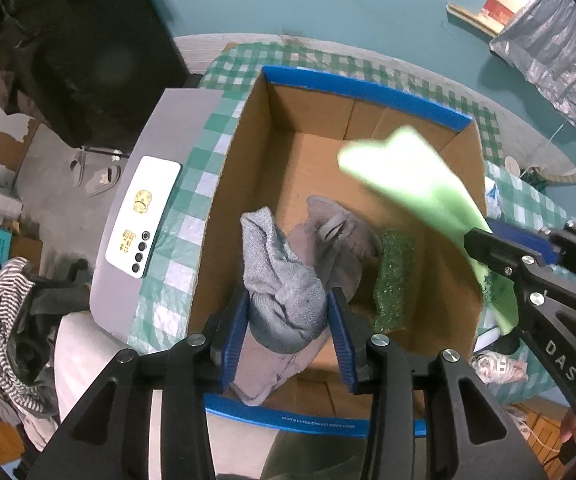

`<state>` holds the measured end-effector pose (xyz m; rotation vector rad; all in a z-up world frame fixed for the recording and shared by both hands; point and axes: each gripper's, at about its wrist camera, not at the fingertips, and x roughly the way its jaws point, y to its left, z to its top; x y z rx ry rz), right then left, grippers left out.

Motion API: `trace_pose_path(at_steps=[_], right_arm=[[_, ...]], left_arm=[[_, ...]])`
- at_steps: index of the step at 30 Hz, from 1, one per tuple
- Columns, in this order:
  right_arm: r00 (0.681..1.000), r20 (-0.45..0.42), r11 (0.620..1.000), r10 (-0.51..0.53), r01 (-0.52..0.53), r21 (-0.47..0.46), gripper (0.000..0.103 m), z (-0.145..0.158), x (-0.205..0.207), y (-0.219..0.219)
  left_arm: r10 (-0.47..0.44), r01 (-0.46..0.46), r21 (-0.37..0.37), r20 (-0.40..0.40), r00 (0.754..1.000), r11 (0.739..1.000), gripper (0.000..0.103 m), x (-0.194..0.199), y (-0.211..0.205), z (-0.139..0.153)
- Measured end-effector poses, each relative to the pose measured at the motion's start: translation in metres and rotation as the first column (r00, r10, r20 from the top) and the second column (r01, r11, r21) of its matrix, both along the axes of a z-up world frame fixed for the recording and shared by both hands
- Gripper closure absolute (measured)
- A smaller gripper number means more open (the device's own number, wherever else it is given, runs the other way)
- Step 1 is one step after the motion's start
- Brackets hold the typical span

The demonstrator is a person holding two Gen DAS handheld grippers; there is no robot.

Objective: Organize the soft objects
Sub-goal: 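Release the grey sock into the box with the left tool while the right tool drops the green cloth in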

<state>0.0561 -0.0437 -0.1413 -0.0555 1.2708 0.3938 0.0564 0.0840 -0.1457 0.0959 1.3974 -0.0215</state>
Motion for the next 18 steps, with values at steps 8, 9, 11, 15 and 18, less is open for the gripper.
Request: trace_pose_path(at_steps=[8,9,11,15,18], right_arm=[[1.000,0.014,1.000,-0.012,0.012,0.007,0.060,0.006,-0.001,-0.004],[1.000,0.014,1.000,-0.014,0.014,0.009,0.057,0.007,-0.001,-0.006],[1.000,0.015,1.000,-0.018,0.018,0.013,0.056,0.009,-0.001,-0.008],[0.999,0.018,0.999,-0.032,0.032,0.020,0.054,0.012,-0.003,-0.015],[0.999,0.013,0.999,-0.044,0.043,0.021,0.052,0.013,-0.005,-0.020]], left_arm=[[0.011,-0.011,-0.006,-0.010,1.000,1.000,0.041,-0.002,0.003,-0.004],[0.015,-0.015,-0.007,-0.009,1.000,1.000,0.041,-0.002,0.003,-0.003],[0.017,-0.017,-0.006,-0.005,1.000,1.000,0.041,-0.003,0.003,-0.001],[0.020,-0.020,-0.009,0.001,1.000,1.000,0.040,-0.006,0.002,0.003],[0.014,-0.014,-0.013,0.002,1.000,1.000,0.039,-0.008,-0.001,0.006]])
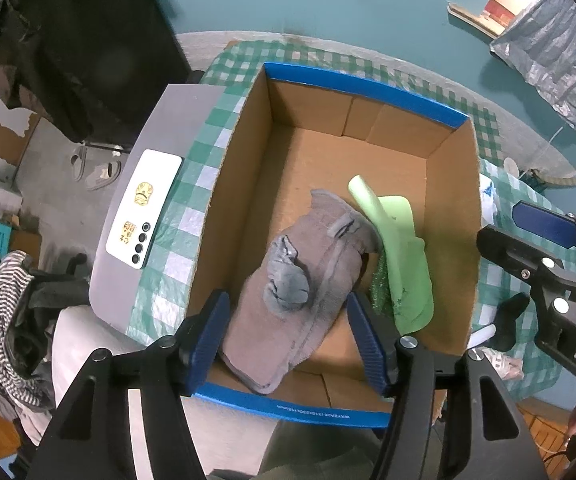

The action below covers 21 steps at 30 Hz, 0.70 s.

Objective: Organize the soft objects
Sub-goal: 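Release the grey sock into the box with the left tool while the right tool drops the green cloth in, then move the right tool to the black sponge while the left tool returns toward the table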

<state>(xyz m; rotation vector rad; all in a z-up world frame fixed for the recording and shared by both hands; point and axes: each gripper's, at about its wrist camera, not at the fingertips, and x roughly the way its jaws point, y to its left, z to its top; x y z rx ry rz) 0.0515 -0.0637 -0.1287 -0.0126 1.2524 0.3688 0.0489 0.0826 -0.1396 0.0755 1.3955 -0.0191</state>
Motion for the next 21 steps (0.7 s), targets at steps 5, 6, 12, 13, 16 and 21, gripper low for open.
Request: trace_pose_path(at_steps=[5,6,12,13,16,21], right_arm=[[1.000,-0.002,1.000,-0.022,0.022,0.001,0.050,0.000,-0.004,-0.011],[1.000,-0.003,1.000,-0.027,0.027,-0.001,0.049,0.000,-0.005,-0.014],[0.997,-0.009,0.997,-0.071,0.071,-0.007,0.048,-0.001,-0.012,-0.035],[0.997,-0.010,0.997,-0.078,0.078,-0.007,0.048,-0.001,-0.013,-0.039],[0.994,-0.017,0.994,-0.106,0.106,-0.012,0.048,-0.001,-0.017,-0.052],[0.988,-0.027,0.988,-0.151,0.151,-0.020,0.048,-0.003,-0.025,-0.075]], left_arm=[[-0.015,0.015,-0.006,0.009,1.000,1.000,0.036,-0.002,-0.008,0.005],[-0.022,0.022,-0.006,0.009,1.000,1.000,0.036,-0.002,-0.011,0.006],[-0.068,0.068,-0.008,0.014,0.998,0.998,0.036,-0.003,-0.028,0.009],[-0.079,0.079,-0.006,0.014,0.997,0.997,0.036,-0.004,-0.032,0.009],[-0.101,0.101,-0.009,0.013,0.995,0.995,0.036,-0.004,-0.043,0.009],[-0.142,0.142,-0.013,0.009,0.990,0.990,0.036,-0.007,-0.064,0.008]])
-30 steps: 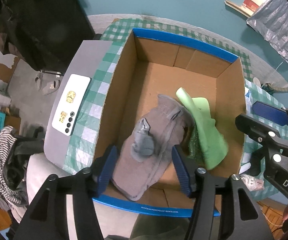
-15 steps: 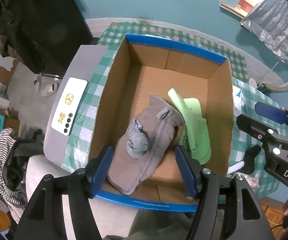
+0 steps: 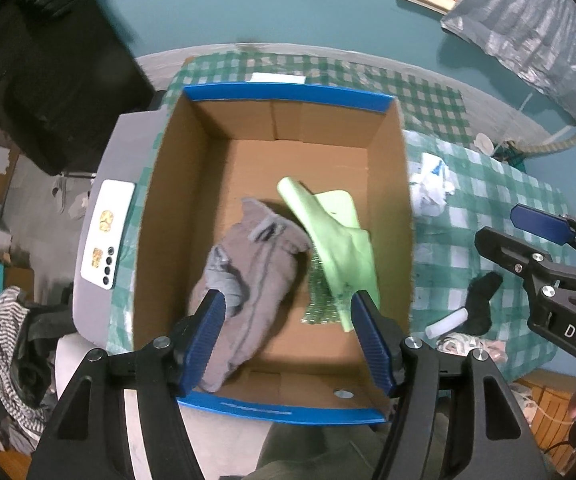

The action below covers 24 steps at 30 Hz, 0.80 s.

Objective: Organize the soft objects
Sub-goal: 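Move the right tool to the black sponge while the left tool returns toward the table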

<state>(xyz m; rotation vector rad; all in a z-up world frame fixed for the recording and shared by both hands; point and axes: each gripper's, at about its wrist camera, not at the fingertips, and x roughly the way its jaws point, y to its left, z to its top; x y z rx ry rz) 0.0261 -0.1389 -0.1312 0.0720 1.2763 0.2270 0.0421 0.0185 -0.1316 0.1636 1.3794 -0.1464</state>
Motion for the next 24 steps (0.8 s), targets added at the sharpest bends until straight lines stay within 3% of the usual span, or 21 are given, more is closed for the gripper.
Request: trace_pose_path(at_steps=[24], right_arm=[[0.986,-0.106,0.991,-0.128,0.123,-0.056,0.046,-0.036,-0.037,-0.091]], left_arm=[[-0.173,0.173,-0.005,-0.021,0.985,0.985,0.036,-0.021,-0.091,-0.008]])
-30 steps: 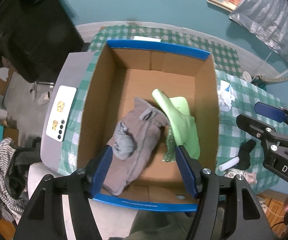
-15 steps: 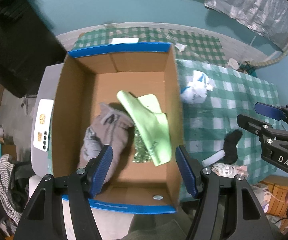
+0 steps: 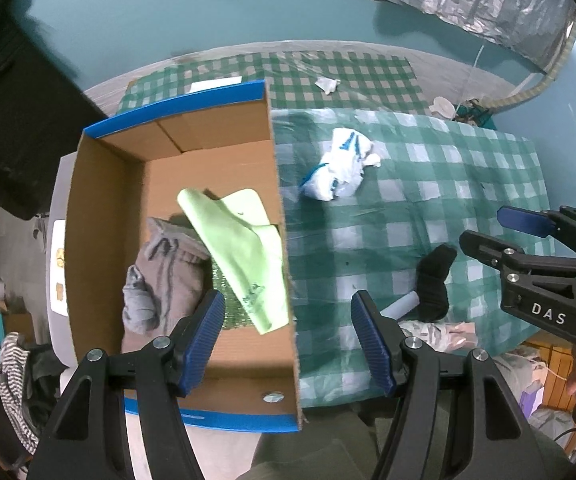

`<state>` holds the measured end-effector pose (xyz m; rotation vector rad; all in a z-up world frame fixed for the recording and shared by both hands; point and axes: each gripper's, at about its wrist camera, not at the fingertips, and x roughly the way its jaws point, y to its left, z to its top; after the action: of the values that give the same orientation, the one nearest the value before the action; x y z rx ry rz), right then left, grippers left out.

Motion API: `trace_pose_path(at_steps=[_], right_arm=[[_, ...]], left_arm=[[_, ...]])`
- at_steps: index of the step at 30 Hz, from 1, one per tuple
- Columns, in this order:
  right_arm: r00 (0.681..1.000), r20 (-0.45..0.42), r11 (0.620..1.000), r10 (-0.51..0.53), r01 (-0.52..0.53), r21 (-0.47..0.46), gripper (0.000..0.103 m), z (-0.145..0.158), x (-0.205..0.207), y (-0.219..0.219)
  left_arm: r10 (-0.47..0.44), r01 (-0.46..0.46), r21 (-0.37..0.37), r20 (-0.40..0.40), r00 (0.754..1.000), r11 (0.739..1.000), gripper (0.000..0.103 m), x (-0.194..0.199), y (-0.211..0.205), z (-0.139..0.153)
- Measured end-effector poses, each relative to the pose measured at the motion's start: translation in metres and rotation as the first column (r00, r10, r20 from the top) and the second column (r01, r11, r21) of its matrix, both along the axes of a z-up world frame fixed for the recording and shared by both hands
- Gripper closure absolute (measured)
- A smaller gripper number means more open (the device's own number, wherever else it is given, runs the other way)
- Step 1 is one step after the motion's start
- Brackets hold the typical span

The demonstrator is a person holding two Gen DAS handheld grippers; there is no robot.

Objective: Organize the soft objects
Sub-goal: 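Move the right tool to the black sponge while the left tool returns toward the table, then grasp the black sponge with the right tool and lift it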

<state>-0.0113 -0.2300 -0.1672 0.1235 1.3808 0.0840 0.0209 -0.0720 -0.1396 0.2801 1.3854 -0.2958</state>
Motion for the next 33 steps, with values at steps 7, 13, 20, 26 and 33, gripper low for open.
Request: trace_pose_path(at_steps=[7,13,20,26,33], right_arm=[[0.999,-0.042,1.000,-0.020,0.020,0.003,0.045,-0.017,-0.005,-0.011],[0.995,-0.094,0.999,-0.035,0.036,0.011,0.044,-0.043,-0.010,-0.017],[0.989,-0.136,0.997,-0.062,0.067,0.032,0.044,-0.068,-0.016,-0.024],[0.985,-0.158,0.996,-0.073,0.081,0.045,0.044,-0.081,-0.018,-0.025],[0.981,-0.180,0.994,-0.077,0.089,0.058,0.044,-0.096,-0.015,-0.023]], left_arm=[[-0.035,0.035,0.003,-0.015,0.999,0.999,0.036,-0.007,-0.020,-0.009],[-0.058,0.058,0.006,-0.026,0.998,0.998,0.036,-0.013,-0.033,-0.018],[-0.085,0.086,0.026,-0.012,0.996,0.996,0.036,-0.019,-0.048,-0.032],[-0.112,0.111,0.078,0.007,0.994,0.991,0.036,-0.023,-0.060,-0.046],[-0.119,0.119,0.105,0.000,0.993,0.987,0.036,-0.029,-0.063,-0.060]])
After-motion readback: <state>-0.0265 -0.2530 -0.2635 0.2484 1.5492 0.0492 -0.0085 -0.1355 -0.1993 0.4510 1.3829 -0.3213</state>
